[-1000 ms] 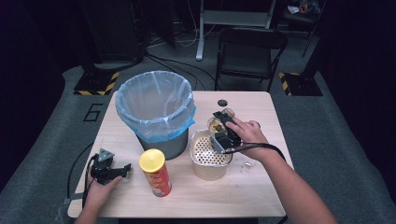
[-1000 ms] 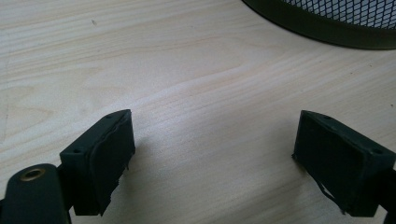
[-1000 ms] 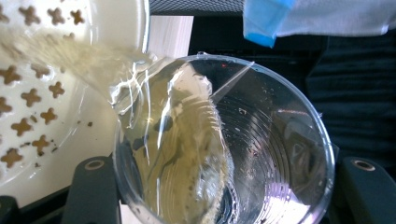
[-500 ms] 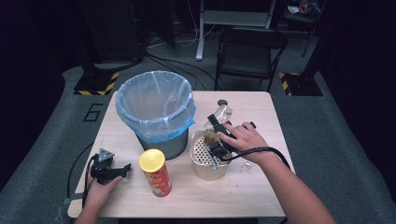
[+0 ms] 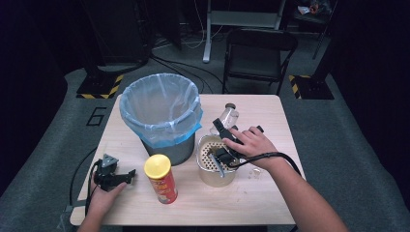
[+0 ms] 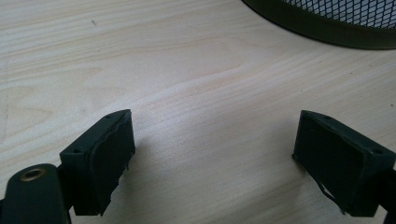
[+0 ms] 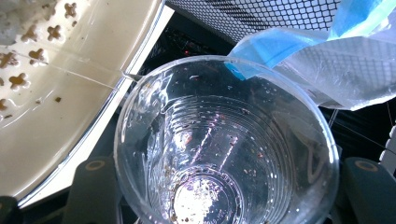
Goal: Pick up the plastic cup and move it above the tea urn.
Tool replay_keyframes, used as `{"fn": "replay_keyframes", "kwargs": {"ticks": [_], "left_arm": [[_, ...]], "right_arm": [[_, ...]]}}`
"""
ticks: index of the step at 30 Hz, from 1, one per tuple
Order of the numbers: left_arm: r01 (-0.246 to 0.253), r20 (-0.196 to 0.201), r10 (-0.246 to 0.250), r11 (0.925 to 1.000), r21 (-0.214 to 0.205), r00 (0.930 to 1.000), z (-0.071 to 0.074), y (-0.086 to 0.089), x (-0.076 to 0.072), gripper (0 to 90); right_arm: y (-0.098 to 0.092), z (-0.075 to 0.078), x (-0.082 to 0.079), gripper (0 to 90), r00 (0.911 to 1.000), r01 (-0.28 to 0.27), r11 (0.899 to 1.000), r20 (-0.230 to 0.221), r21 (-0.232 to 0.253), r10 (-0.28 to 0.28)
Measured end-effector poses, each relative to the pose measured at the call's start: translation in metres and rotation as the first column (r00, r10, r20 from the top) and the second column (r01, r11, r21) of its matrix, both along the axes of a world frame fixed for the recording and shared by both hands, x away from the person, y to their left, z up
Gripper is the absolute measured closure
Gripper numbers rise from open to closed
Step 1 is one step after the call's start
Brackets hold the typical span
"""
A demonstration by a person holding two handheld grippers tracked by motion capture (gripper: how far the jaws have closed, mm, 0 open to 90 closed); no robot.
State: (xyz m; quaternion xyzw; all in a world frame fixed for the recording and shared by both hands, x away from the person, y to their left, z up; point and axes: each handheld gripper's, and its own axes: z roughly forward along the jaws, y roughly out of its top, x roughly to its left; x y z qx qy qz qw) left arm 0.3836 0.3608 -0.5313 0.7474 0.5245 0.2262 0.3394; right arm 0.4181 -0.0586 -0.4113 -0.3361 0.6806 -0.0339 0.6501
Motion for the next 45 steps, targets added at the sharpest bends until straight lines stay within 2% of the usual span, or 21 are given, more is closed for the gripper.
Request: {"fn": "replay_keyframes", "kwargs": {"ticks": [28, 29, 45], "left_arm": [[-0.001, 0.001, 0.001, 1.0, 0.001, 1.0, 0.0, -0.0001, -0.0001, 12.0], [0.0, 0.001, 0.0, 1.0, 0.004, 1.0, 0.0001, 0.0001, 0.0, 12.0], [0.0, 0.0, 0.0, 1.0, 0.005, 1.0, 0.0002, 0.0001, 0.0, 11.9]], "right_arm": [[-0.0001, 0.0008, -0.0029, 34.3, 1.0, -0.006, 1.0, -0.001, -0.004, 0.006], [0.0003, 0.001, -0.0033, 34.3, 0.9999, -0.01, 1.0, 0.01, -0.001, 0.01], [-0.0001, 0.0021, -0.004, 34.3, 0.9997, -0.011, 1.0, 0.02, -0.007, 0.012]]}}
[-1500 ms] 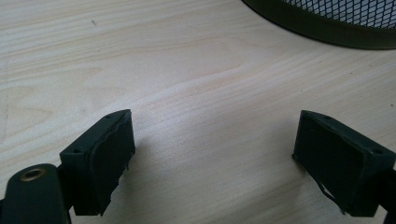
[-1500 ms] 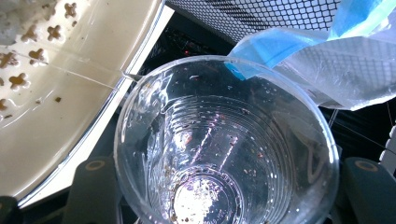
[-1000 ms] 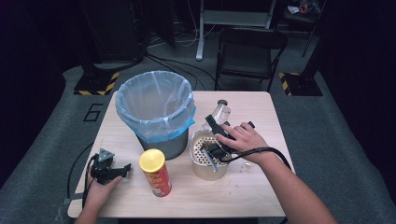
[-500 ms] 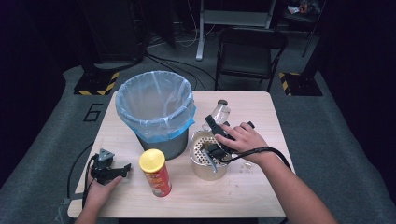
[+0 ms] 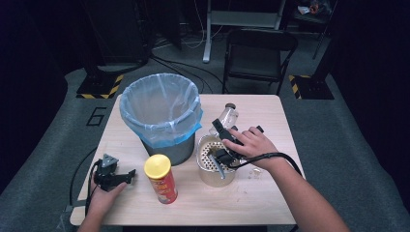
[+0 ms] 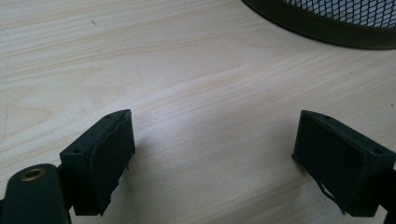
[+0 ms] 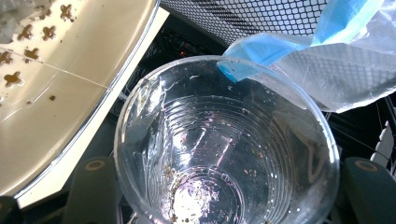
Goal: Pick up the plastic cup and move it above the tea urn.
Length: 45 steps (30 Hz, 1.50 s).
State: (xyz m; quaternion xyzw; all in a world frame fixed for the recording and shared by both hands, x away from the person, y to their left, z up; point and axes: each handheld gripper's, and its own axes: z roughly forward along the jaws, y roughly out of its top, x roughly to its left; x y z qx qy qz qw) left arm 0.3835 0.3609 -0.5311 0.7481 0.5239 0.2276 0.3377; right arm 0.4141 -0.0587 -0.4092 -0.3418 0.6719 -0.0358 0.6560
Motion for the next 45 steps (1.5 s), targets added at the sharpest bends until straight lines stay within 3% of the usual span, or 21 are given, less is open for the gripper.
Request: {"fn": "replay_keyframes", "kwargs": {"ticks": [15, 16, 22, 23, 24, 26, 27, 30, 31, 32, 38, 39, 40, 41, 45], "left_arm": [[0.0, 0.0, 0.0, 1.0, 0.0, 1.0, 0.0, 0.0, 0.0, 12.0], [0.0, 0.0, 0.0, 1.0, 0.0, 1.0, 0.0, 0.0, 0.0, 11.9], [0.0, 0.0, 0.0, 1.0, 0.0, 1.0, 0.0, 0.0, 0.0, 11.9], [0.0, 0.0, 0.0, 1.0, 0.0, 1.0, 0.0, 0.0, 0.0, 11.9], [0.0, 0.0, 0.0, 1.0, 0.0, 1.0, 0.0, 0.0, 0.0, 11.9], [-0.001, -0.001, 0.001, 1.0, -0.005, 1.0, 0.0, 0.0, 0.0, 11.9], [-0.001, 0.0, 0.001, 1.0, -0.001, 1.0, 0.0, 0.0, 0.0, 11.9], [0.0, 0.0, 0.0, 1.0, 0.0, 1.0, 0.0, 0.0, 0.0, 11.9], [0.0, 0.0, 0.0, 1.0, 0.0, 1.0, 0.0, 0.0, 0.0, 11.9], [-0.001, 0.0, 0.001, 1.0, 0.0, 1.0, 0.0, 0.0, 0.0, 11.9], [0.0, 0.0, 0.0, 1.0, 0.0, 1.0, 0.0, 0.0, 0.0, 11.9], [0.0, 0.0, 0.0, 1.0, 0.0, 1.0, 0.0, 0.0, 0.0, 11.9], [-0.001, 0.0, 0.001, 1.0, -0.003, 1.0, 0.0, 0.0, 0.0, 12.0], [0.0, -0.001, 0.0, 1.0, -0.004, 1.0, 0.0, 0.0, 0.0, 11.9], [0.0, 0.0, 0.0, 1.0, 0.0, 1.0, 0.0, 0.0, 0.0, 12.0]], "right_arm": [[-0.001, 0.0, -0.002, 34.3, 0.9999, -0.007, 1.0, 0.011, 0.003, 0.007], [-0.002, -0.001, -0.002, 34.3, 0.999, 0.02, 1.0, -0.04, -0.023, -0.021], [-0.001, -0.001, -0.003, 34.3, 0.9991, 0.02, 1.0, -0.036, -0.022, -0.021], [-0.001, -0.001, -0.003, 34.3, 0.9995, 0.015, 1.0, -0.029, -0.009, -0.015], [-0.001, -0.003, -0.002, 34.3, 0.9999, -0.001, 0.999, -0.015, 0.036, 0.002], [-0.001, -0.002, -0.002, 34.3, 0.9999, -0.002, 0.999, -0.014, 0.034, 0.003], [0.0, 0.0, -0.003, 34.3, 0.9999, -0.01, 1.0, 0.014, 0.004, 0.01], [-0.001, 0.0, -0.003, 34.3, 0.9999, -0.009, 1.0, 0.014, 0.006, 0.009], [-0.001, 0.001, -0.002, 34.3, 0.9999, -0.009, 1.0, 0.009, 0.004, 0.009], [-0.002, -0.001, -0.003, 34.3, 0.9993, 0.015, 1.0, -0.033, -0.008, -0.015], [-0.001, -0.004, -0.003, 34.3, 0.9997, 0.01, 1.0, -0.021, 0.001, -0.01], [0.0, -0.004, -0.004, 34.3, 0.9998, 0.008, 1.0, -0.017, 0.005, -0.008], [0.0, -0.009, -0.003, 34.3, 0.9993, 0.001, 0.996, -0.038, 0.085, 0.002], [0.001, -0.004, -0.004, 34.3, 0.9997, -0.013, 0.997, 0.021, 0.077, 0.012], [0.002, -0.003, -0.004, 34.3, 0.9998, -0.018, 0.992, 0.014, 0.128, 0.017]]}}
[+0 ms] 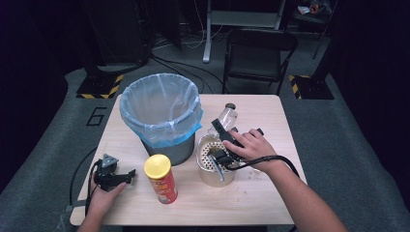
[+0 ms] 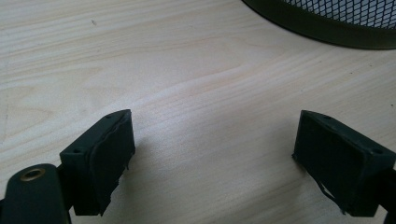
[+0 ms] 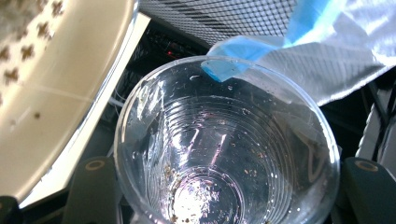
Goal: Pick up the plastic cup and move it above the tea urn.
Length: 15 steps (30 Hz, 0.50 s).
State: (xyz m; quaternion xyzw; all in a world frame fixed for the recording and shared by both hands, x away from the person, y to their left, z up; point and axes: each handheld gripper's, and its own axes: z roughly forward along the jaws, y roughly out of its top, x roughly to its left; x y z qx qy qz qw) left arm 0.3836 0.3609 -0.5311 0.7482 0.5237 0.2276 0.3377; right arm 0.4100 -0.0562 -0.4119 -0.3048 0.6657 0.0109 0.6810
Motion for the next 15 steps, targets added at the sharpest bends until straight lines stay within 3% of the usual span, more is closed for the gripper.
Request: {"fn": "replay_keyframes", "kwargs": {"ticks": [2, 3, 4, 5, 6, 7, 8, 9, 10, 11, 12, 13, 15], "left_arm": [[0.0, 0.001, 0.0, 1.0, 0.0, 1.0, 0.0, 0.0, 0.0, 12.0], [0.0, 0.0, 0.0, 1.0, -0.005, 1.0, 0.0, 0.0, 0.0, 12.0], [0.0, 0.0, 0.0, 1.0, 0.0, 1.0, 0.0, 0.0, 0.0, 12.0], [0.0, 0.0, 0.0, 1.0, 0.0, 1.0, 0.0, 0.0, 0.0, 11.9], [-0.001, -0.001, 0.001, 1.0, -0.002, 1.0, 0.0, 0.0, 0.0, 11.9], [0.0, 0.0, 0.0, 1.0, 0.001, 1.0, 0.0, 0.0, 0.0, 11.9], [0.0, 0.0, 0.0, 1.0, 0.001, 1.0, 0.0, 0.0, 0.0, 11.9], [0.0, 0.0, 0.0, 1.0, 0.001, 1.0, 0.0, 0.0, 0.0, 11.9], [0.0, 0.0, 0.0, 1.0, 0.0, 1.0, 0.0, 0.0, 0.0, 11.9], [0.0, 0.0, 0.0, 1.0, 0.0, 1.0, 0.0, 0.0, 0.0, 11.9], [0.0, 0.001, 0.0, 1.0, -0.001, 1.0, 0.0, 0.0, 0.0, 12.0], [0.0, -0.001, 0.0, 1.0, -0.005, 1.0, 0.0, 0.0, 0.0, 12.0], [0.0, -0.001, 0.0, 1.0, -0.006, 1.0, 0.0, 0.0, 0.0, 12.0]], "right_arm": [[-0.002, 0.0, 0.003, 34.2, 0.9948, 0.042, 0.989, -0.098, 0.145, -0.028], [-0.002, 0.005, 0.005, 34.1, 0.985, 0.076, 0.972, -0.168, 0.224, -0.039], [-0.002, 0.01, 0.007, 34.1, 0.9688, 0.131, 0.938, -0.242, 0.322, -0.053], [-0.002, 0.017, 0.011, 34.1, 0.9481, 0.177, 0.896, -0.315, 0.407, -0.044], [-0.003, 0.024, 0.016, 34.1, 0.9162, 0.244, 0.824, -0.4, 0.511, -0.023], [-0.004, 0.029, 0.02, 34.1, 0.8964, 0.279, 0.78, -0.443, 0.561, -0.001], [-0.006, 0.04, 0.027, 34.1, 0.8323, 0.382, 0.646, -0.55, 0.661, 0.07], [-0.006, 0.04, 0.027, 34.1, 0.8323, 0.382, 0.646, -0.55, 0.661, 0.07], [-0.007, 0.044, 0.031, 34.1, 0.806, 0.421, 0.582, -0.581, 0.696, 0.112], [-0.008, 0.048, 0.033, 34.1, 0.7833, 0.454, 0.534, -0.605, 0.714, 0.143], [-0.01, 0.053, 0.036, 34.0, 0.7386, 0.513, 0.435, -0.639, 0.74, 0.216], [-0.012, 0.055, 0.038, 33.9, 0.7172, 0.541, 0.384, -0.649, 0.748, 0.254], [-0.017, 0.059, 0.041, 33.6, 0.6521, 0.621, 0.25, -0.666, 0.743, 0.362]]}}
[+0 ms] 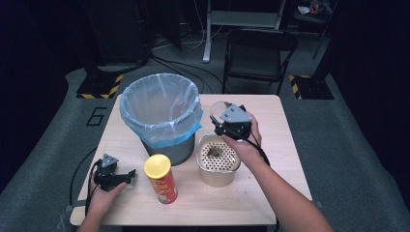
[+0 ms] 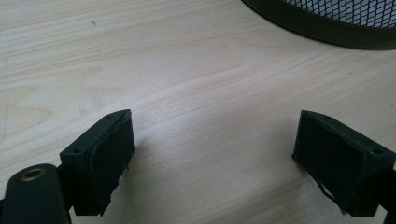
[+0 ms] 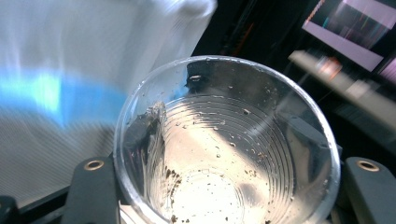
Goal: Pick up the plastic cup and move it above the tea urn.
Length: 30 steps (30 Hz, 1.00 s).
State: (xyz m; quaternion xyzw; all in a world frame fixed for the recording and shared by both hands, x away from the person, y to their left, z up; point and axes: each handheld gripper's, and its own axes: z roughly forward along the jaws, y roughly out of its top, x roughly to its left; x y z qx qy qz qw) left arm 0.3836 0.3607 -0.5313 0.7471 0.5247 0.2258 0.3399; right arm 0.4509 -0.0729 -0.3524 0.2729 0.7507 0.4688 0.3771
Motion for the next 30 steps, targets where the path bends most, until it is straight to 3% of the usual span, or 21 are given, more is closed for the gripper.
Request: {"fn": "replay_keyframes", "kwargs": {"ticks": [1, 2, 4, 6, 10, 14, 18, 20, 30], "left_arm": [[0.0, 0.0, 0.0, 1.0, 0.0, 1.0, 0.0, 0.0, 0.0, 12.0], [-0.001, 0.0, 0.001, 1.0, 0.001, 1.0, 0.0, 0.0, 0.0, 12.0], [-0.001, 0.0, 0.001, 1.0, 0.002, 1.0, 0.0, 0.0, 0.0, 12.0], [0.0, 0.001, -0.001, 1.0, 0.005, 1.0, 0.0, 0.0, 0.0, 12.0], [0.001, 0.001, -0.001, 1.0, 0.007, 1.0, 0.0, 0.0, 0.0, 12.0], [-0.004, 0.003, 0.004, 1.0, 0.008, 1.0, 0.0, 0.0, 0.0, 11.9], [-0.008, 0.007, 0.008, 0.9999, 0.007, 0.9999, 0.0, -0.001, 0.001, 11.9], [-0.007, 0.005, 0.007, 0.9999, 0.008, 1.0, 0.0, 0.0, 0.001, 11.8], [-0.009, 0.001, 0.009, 0.9999, 0.006, 1.0, 0.0, -0.001, 0.0, 11.8]], "right_arm": [[-0.007, 0.003, 0.003, 33.5, 0.9952, -0.003, 0.987, -0.097, 0.158, 0.018], [-0.007, 0.003, 0.003, 33.5, 0.9952, -0.003, 0.987, -0.097, 0.158, 0.018], [-0.013, 0.005, 0.005, 33.5, 0.9838, 0.003, 0.961, -0.173, 0.275, 0.047], [-0.02, 0.008, 0.003, 33.5, 0.9789, 0.0, 0.962, -0.196, 0.274, 0.056], [-0.028, 0.013, -0.003, 33.5, 0.9766, -0.024, 0.964, -0.2, 0.266, 0.079], [-0.035, 0.024, -0.017, 33.5, 0.9791, -0.057, 0.965, -0.175, 0.256, 0.104], [-0.036, 0.038, -0.026, 33.3, 0.981, -0.074, 0.973, -0.159, 0.221, 0.111], [-0.036, 0.046, -0.026, 33.1, 0.9794, -0.082, 0.97, -0.162, 0.228, 0.121], [-0.028, 0.054, -0.029, 33.1, 0.974, -0.114, 0.973, -0.17, 0.202, 0.15]]}}
